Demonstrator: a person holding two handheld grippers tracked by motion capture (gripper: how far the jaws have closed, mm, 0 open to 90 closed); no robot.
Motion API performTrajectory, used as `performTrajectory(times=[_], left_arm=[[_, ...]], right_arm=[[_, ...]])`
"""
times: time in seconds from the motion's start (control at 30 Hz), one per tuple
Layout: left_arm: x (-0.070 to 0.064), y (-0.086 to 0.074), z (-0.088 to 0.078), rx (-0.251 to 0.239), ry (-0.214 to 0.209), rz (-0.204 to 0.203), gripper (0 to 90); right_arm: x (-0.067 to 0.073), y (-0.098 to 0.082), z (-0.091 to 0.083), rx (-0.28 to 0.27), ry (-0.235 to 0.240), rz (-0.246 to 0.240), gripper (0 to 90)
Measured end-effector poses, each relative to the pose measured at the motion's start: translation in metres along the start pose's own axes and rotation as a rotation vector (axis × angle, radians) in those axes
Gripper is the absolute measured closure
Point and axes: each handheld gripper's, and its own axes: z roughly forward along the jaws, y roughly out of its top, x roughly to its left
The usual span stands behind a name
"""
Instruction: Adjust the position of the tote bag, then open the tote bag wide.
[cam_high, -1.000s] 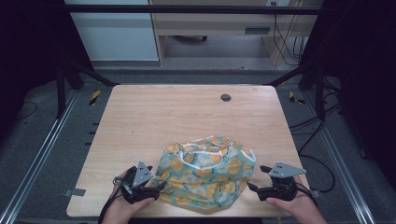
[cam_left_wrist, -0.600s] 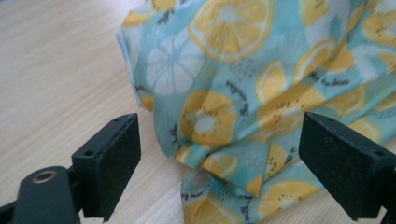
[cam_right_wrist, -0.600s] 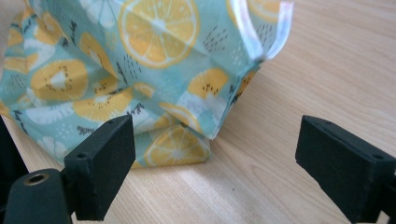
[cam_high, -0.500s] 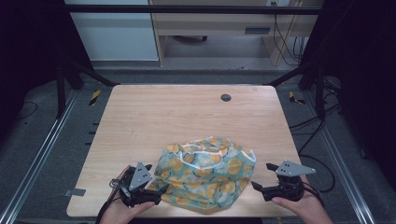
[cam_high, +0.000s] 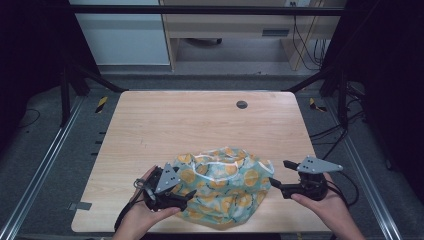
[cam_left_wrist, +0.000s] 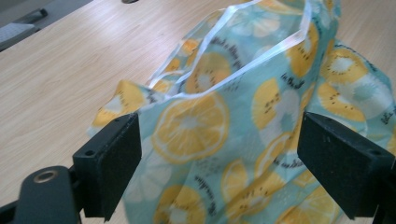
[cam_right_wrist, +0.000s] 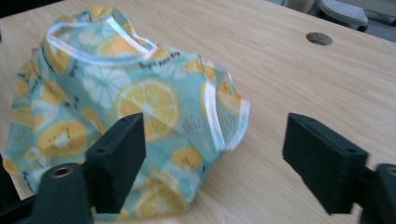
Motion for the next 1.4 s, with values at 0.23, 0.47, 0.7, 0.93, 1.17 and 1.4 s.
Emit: performTrajectory(times=[0.23, 0.47, 0.7, 0.93, 1.17, 1.4], left_arm=[[-0.002, 0.015, 0.011, 0.017, -0.021, 0.04, 17.7], [-0.008, 0.028, 0.019, 0.022, -0.058, 0.083, 19.7], [-0.011, 0.031, 0.026, 0.036, -0.094, 0.106, 26.3], [-0.016, 0.031, 0.032, 0.051, -0.119, 0.121, 33.3], [-0.016, 0.027, 0.033, 0.044, -0.138, 0.099, 45.3], [-0.018, 0.023, 0.032, 0.033, -0.116, 0.116, 58.7]], right_arm=[[0.01, 0.028, 0.021, 0.016, 0.04, -0.049, 43.5], [0.022, 0.048, 0.043, 0.018, 0.095, -0.096, 53.4], [0.032, 0.066, 0.065, 0.034, 0.159, -0.121, 63.5], [0.045, 0.085, 0.086, 0.077, 0.228, -0.163, 64.3], [0.052, 0.094, 0.107, 0.133, 0.276, -0.173, 56.8], [0.057, 0.093, 0.124, 0.179, 0.306, -0.173, 52.3]])
